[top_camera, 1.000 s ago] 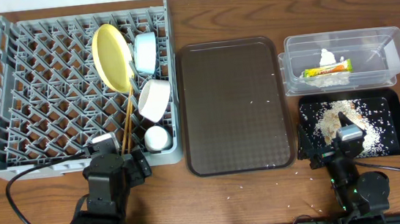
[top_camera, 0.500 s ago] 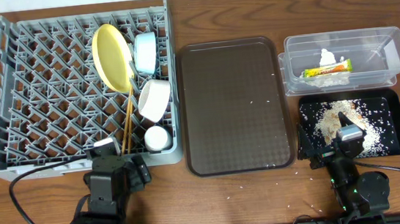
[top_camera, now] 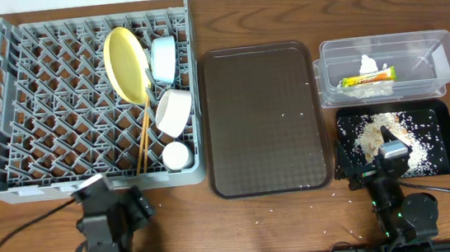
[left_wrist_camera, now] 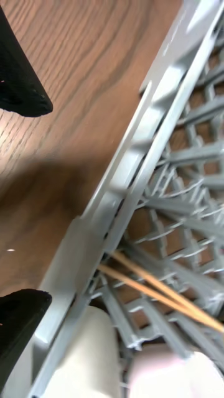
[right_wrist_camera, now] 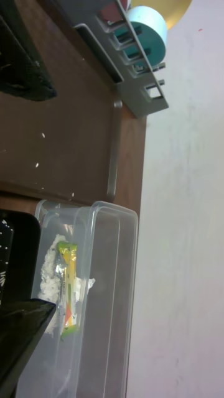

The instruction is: Sort waste into correct bins and load items into the dishwasher

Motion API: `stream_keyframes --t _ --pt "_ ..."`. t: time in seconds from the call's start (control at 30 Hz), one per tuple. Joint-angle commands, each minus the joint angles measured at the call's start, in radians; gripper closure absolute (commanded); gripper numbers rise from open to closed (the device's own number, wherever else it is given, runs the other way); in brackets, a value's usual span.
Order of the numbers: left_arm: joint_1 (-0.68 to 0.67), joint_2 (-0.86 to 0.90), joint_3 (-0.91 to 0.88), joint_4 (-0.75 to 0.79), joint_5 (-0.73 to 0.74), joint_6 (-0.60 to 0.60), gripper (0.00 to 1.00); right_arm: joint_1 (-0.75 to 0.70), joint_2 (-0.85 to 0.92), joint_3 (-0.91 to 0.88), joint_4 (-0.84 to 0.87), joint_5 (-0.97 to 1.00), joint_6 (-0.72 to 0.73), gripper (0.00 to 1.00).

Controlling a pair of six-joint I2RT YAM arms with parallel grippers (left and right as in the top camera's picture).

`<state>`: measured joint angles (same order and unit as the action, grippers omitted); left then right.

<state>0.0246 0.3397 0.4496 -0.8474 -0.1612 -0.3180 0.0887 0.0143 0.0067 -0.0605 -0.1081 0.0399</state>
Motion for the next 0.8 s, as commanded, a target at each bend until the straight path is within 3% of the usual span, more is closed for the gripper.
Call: stream_keyframes --t 0.0,0.3,0.77 --pt "0.048 -0.085 -0.007 -0.006 0.031 -0.002 0.11 -0.007 -0.01 -0.001 -0.004 -0.008 -0.011 0.01" --pt "0.077 -0.274 -0.199 0.457 0.018 0.003 0.11 -0.007 -0.01 -0.001 -0.004 -0.008 -0.011 0.01" --pt "0.082 -0.338 -0.426 0.885 0.025 0.016 0.11 -0.007 -0.01 -0.001 -0.004 -0.008 -0.011 0.01"
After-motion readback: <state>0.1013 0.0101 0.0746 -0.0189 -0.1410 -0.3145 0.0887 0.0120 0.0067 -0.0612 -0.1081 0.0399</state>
